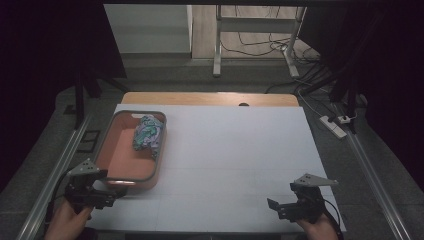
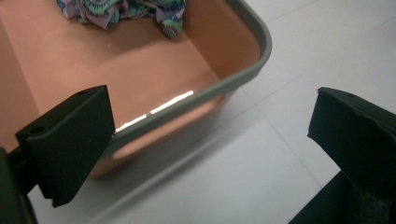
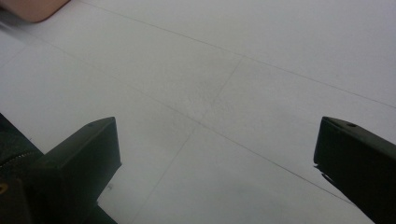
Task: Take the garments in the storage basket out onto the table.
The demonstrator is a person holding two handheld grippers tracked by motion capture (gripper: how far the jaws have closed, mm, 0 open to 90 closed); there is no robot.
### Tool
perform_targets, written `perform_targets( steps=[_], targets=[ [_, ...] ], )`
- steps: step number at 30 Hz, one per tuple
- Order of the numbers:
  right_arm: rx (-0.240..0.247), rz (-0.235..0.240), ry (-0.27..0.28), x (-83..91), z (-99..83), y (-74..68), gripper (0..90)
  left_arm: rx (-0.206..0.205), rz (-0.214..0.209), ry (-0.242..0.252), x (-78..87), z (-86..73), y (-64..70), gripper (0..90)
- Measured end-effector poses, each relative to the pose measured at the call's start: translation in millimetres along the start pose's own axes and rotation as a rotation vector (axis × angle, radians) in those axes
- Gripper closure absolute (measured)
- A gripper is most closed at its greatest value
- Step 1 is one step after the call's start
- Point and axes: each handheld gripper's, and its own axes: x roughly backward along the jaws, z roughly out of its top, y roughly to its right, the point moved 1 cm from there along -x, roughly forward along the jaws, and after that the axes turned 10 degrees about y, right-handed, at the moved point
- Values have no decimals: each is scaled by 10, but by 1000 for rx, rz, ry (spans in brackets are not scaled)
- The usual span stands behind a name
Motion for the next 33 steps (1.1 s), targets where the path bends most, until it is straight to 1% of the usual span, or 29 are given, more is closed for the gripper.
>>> perform_targets(
  steps=[5,12,15,18,24,29,33],
  targets=[
    [-1,-1,-4,-7,0,-2,7,-15,5,1,-63,95,-18,11],
    [1,3,-10,-11,0,-1,7,-35,9,-20,-175,155,-48,12],
    [3,5,-14,-15,-1,-2,7,-44,15,-16,-207,192,-66,12],
    [7,5,-20,-15,0,-2,7,-46,20,-14,-249,225,-90,12],
    [7,6,-20,-19,-1,-3,7,-47,18,-31,-356,280,-129,12],
    [6,7,-20,-20,-1,-1,7,-51,10,-38,-456,356,-164,13],
    [4,8,-20,-22,-1,0,7,-49,14,-35,-499,400,-196,13]
  ],
)
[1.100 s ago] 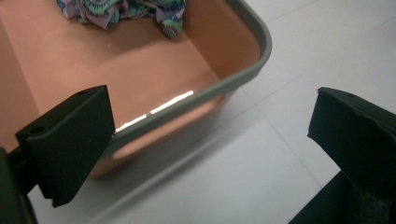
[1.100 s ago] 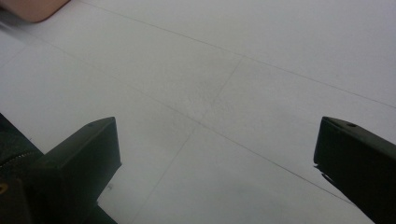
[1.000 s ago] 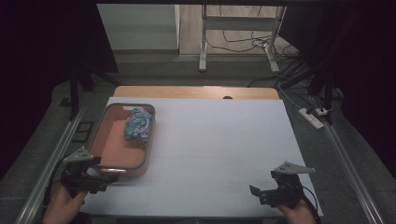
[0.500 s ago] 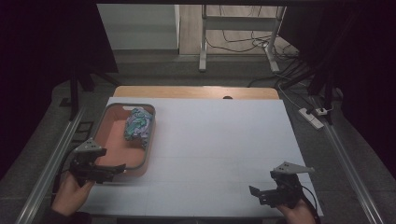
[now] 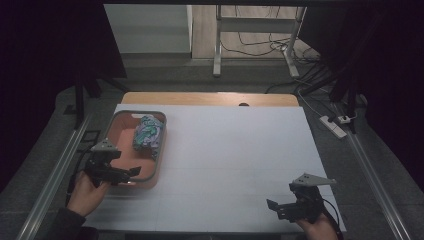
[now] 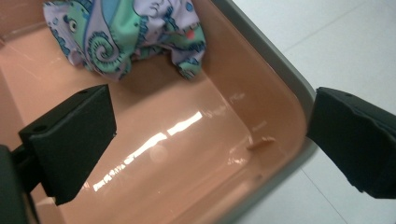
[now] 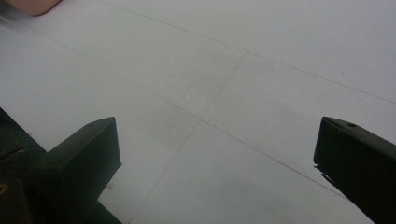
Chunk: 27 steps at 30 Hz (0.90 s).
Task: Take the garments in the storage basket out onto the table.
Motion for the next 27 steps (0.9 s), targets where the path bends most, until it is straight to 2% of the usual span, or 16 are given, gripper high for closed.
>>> perform_targets(
  steps=[8,17,27],
  targets=[
    [1,5,-4,-1,1,2,7,6,6,-12,-115,88,-104,15],
    [-1,9,-6,-4,0,2,7,-26,10,-35,-270,225,-186,7],
    [-1,10,-7,-5,0,2,7,-56,16,-73,-516,403,-283,0]
  ],
)
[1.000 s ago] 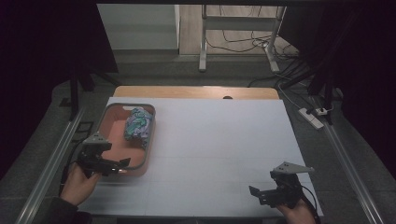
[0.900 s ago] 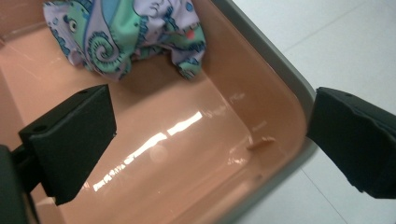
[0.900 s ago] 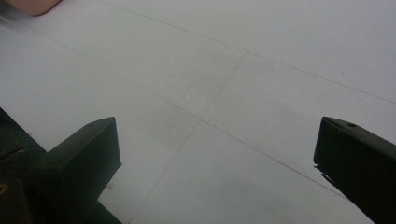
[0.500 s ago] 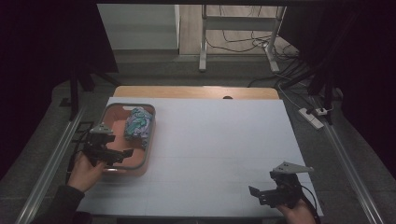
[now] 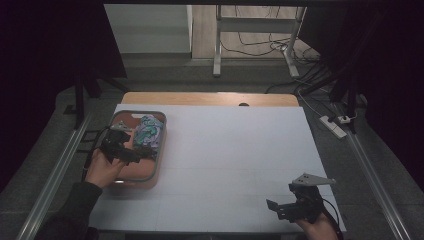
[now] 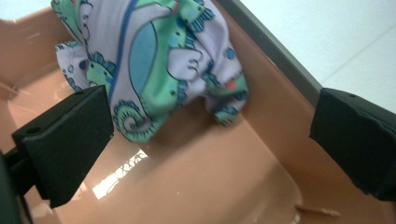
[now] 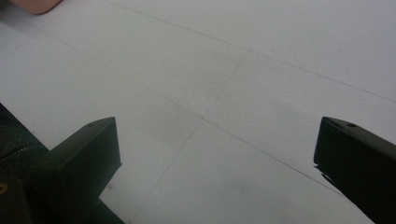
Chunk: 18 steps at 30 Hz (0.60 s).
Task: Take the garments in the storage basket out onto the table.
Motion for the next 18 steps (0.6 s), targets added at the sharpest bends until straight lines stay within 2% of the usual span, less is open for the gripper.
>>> perform_targets(
  steps=[10,18],
  targets=[
    [1,2,-3,-3,0,1,7,22,17,-23,-219,160,-179,0],
    [-1,5,-5,-5,-1,3,7,27,40,-71,-453,260,-282,0]
  ],
)
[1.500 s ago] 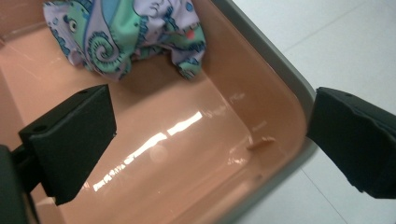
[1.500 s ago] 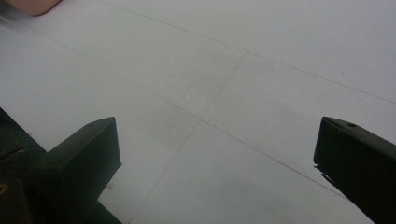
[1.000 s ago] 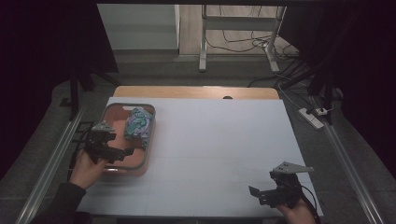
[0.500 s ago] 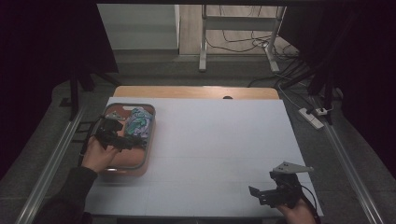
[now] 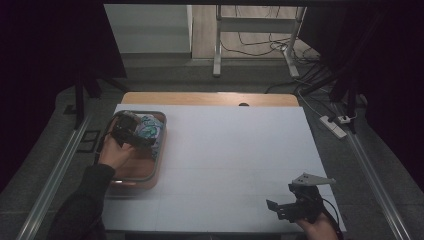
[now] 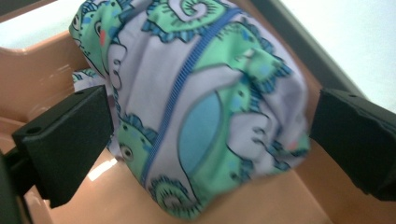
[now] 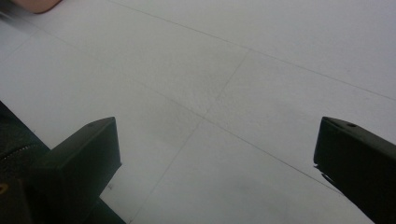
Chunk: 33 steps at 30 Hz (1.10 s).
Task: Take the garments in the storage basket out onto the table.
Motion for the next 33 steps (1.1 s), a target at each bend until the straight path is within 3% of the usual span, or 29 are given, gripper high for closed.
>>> perform_targets(
  steps=[10,12,19,22,27,33],
  targets=[
    [2,-1,-2,-2,0,-1,7,15,12,-72,-319,105,-46,0],
    [1,0,-2,-3,-1,0,7,39,-2,-97,-376,117,-90,0],
    [3,0,-7,-6,-1,-1,7,57,-25,-171,-514,95,-155,0],
    [9,-2,-6,-8,-2,-3,7,42,-24,-193,-569,85,-160,0],
    [11,0,-6,-7,-2,-4,7,19,-28,-211,-562,93,-106,128],
    [11,0,-7,-8,-2,-8,7,43,-17,-235,-527,112,-56,319]
  ],
)
